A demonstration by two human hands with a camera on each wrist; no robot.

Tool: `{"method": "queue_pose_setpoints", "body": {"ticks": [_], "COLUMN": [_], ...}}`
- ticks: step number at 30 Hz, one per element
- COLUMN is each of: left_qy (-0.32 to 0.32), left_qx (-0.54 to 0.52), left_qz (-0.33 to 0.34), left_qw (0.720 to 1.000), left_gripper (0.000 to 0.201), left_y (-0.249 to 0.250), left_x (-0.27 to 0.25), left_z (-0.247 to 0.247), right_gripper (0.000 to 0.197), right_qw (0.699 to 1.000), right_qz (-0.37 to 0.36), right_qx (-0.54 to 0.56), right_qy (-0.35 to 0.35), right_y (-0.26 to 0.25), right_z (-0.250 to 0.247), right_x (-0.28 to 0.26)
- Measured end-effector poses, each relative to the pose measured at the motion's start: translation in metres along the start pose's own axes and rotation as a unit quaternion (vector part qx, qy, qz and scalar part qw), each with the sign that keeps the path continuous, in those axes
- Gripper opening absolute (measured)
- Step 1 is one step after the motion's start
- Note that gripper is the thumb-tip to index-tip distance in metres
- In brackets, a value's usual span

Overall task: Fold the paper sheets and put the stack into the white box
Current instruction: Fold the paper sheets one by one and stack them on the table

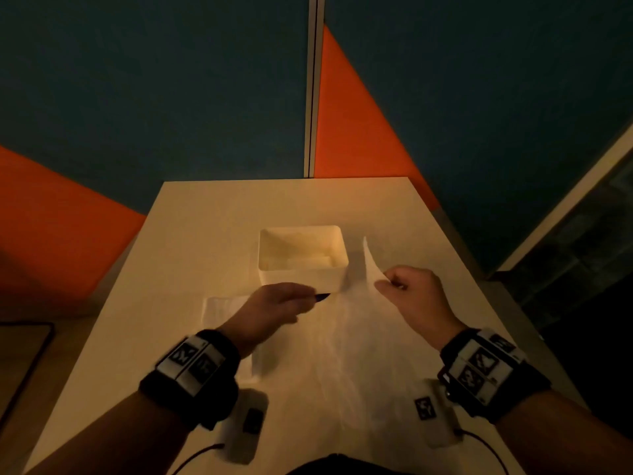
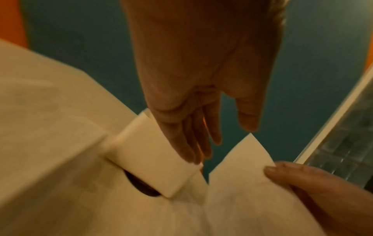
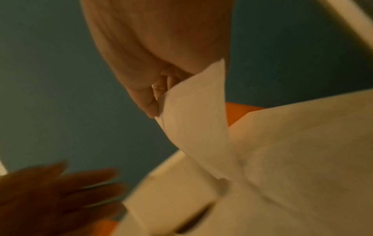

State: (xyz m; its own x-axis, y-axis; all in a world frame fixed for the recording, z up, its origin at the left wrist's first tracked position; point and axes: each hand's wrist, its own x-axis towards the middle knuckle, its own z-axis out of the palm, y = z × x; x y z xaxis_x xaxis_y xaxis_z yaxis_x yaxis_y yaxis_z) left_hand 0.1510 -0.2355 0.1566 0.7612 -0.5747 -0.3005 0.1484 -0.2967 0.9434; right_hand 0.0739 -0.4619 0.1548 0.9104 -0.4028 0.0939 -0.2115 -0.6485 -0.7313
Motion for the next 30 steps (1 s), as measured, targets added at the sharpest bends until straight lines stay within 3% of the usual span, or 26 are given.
{"method": "queue_pose_setpoints", "body": {"ticks": [3, 7, 11, 14, 17, 20, 22, 24, 26, 30], "left_qy": [-0.093, -0.129, -0.120, -0.080, -0.016, -0.015, -0.041, -0.061, -0.072, -0.074], "left_qx": [-0.127, -0.232, -0.308, -0.355, -0.385, -0.395, -0.385, -0.363, -0.332, -0.295], "left_qz": [-0.050, -0.031, 0.013, -0.001, -0.021, -0.017, -0.008, 0.000, 0.011, 0.036], "left_qw": [0.986, 0.964, 0.944, 0.931, 0.923, 0.919, 0.922, 0.930, 0.941, 0.952], "left_gripper": [0.036, 0.050, 0.045, 0.040, 0.039, 0.033, 0.034, 0.038, 0.043, 0.035], "left_y": [0.018, 0.031, 0.032, 0.032, 0.030, 0.029, 0.031, 0.035, 0.037, 0.039], "left_x": [0.006, 0.010, 0.006, 0.006, 0.008, 0.006, 0.003, 0.001, 0.001, 0.003], "left_z": [0.021, 0.036, 0.038, 0.032, 0.021, 0.010, 0.003, 0.000, -0.001, 0.001], "right_gripper": [0.017, 0.011, 0.018, 0.023, 0.021, 0.025, 0.034, 0.028, 0.020, 0.027], "right_qw": [0.997, 0.990, 0.973, 0.957, 0.963, 0.977, 0.971, 0.944, 0.916, 0.903], "right_qz": [-0.026, -0.066, -0.048, -0.040, -0.019, 0.055, 0.110, 0.140, 0.130, 0.092], "right_qx": [0.067, 0.126, 0.216, 0.260, 0.263, 0.205, 0.202, 0.253, 0.326, 0.395], "right_qy": [0.011, -0.003, -0.072, -0.122, -0.054, 0.006, -0.063, -0.158, -0.195, -0.144], "right_y": [-0.031, -0.063, -0.077, -0.081, -0.076, -0.062, -0.054, -0.053, -0.054, -0.055], "right_z": [0.004, 0.010, 0.018, 0.017, 0.004, -0.014, -0.023, -0.027, -0.027, -0.028], "right_x": [0.003, -0.003, -0.008, -0.011, -0.005, 0.007, 0.010, 0.007, 0.004, 0.005]}}
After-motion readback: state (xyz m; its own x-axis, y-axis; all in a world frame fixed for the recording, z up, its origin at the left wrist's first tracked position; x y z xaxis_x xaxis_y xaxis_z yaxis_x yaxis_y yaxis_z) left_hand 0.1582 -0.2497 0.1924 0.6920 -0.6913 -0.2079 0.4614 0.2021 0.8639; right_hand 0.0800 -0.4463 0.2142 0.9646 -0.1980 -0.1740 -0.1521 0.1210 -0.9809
